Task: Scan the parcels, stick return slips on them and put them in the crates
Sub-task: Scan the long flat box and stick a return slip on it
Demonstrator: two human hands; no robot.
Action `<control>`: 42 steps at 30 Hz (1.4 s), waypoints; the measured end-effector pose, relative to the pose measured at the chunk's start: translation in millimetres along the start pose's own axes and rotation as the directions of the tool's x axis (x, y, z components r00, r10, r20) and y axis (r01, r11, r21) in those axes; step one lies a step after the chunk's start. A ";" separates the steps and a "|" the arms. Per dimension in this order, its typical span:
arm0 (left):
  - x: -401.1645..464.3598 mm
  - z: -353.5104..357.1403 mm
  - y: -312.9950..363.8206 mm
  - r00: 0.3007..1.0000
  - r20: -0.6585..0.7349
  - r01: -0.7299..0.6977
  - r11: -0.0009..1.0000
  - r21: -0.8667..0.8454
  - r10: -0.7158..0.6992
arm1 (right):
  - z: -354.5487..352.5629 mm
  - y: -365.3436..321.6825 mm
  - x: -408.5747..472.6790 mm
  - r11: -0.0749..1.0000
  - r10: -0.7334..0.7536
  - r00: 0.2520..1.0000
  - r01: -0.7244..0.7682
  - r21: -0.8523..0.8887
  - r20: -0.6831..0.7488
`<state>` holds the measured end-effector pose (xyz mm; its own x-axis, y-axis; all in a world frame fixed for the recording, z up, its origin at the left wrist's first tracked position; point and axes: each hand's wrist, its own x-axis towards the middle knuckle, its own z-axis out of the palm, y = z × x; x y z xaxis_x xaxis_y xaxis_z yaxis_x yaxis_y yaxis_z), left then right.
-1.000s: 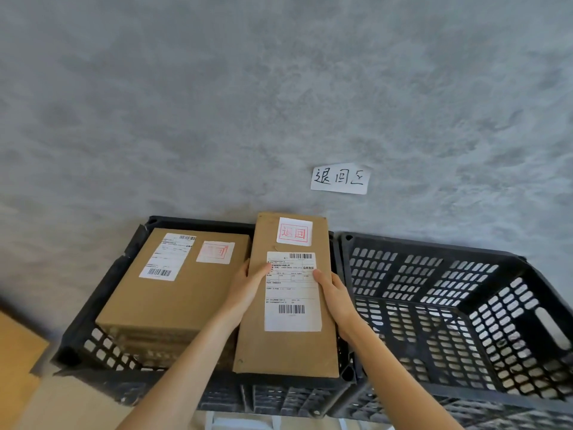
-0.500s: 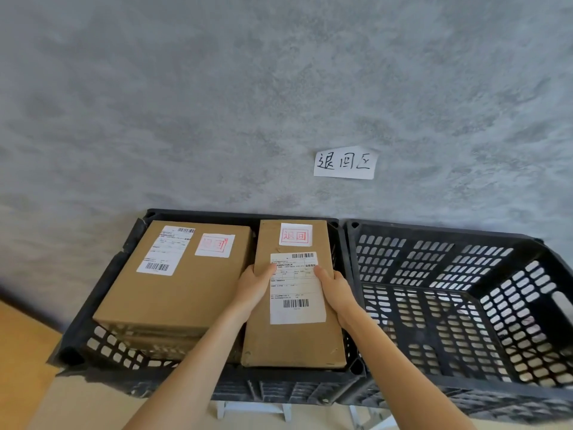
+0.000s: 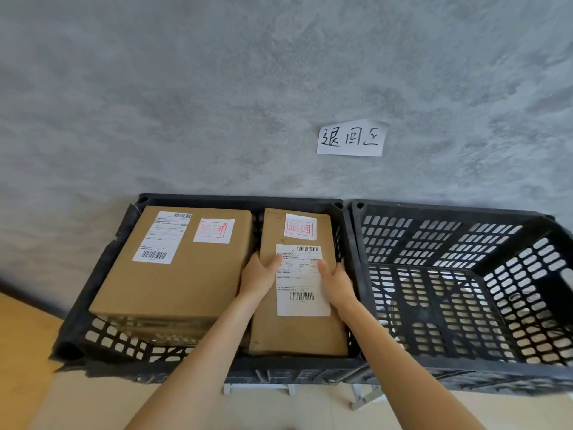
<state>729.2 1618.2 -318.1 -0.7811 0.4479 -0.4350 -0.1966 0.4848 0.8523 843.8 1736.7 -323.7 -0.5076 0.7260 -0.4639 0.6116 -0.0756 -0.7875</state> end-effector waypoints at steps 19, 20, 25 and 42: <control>17.6 13.6 -30.6 0.975 0.097 0.217 0.952 -0.216 -0.201 | 13.3 13.8 21.0 0.975 0.205 0.978 -0.199 -0.102 0.048; 17.4 14.0 -30.6 0.975 0.098 0.216 0.953 -0.215 -0.199 | 13.2 13.6 20.3 0.974 0.205 0.977 -0.199 -0.106 0.051; 16.3 13.9 -27.5 0.977 0.077 0.208 0.965 -0.161 -0.197 | 12.8 11.3 17.9 0.973 0.223 0.973 -0.218 -0.079 0.061; -18.1 -31.3 102.6 0.943 -0.183 -0.208 0.923 0.325 0.277 | -49.8 -115.7 -6.2 0.796 -0.403 0.912 0.393 -0.460 0.082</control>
<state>704.5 1636.4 -213.7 -0.8996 0.4197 -0.1208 0.1739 0.5979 0.7824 806.5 1774.9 -209.5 -0.7589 0.6362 -0.1393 0.5668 0.5398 -0.6224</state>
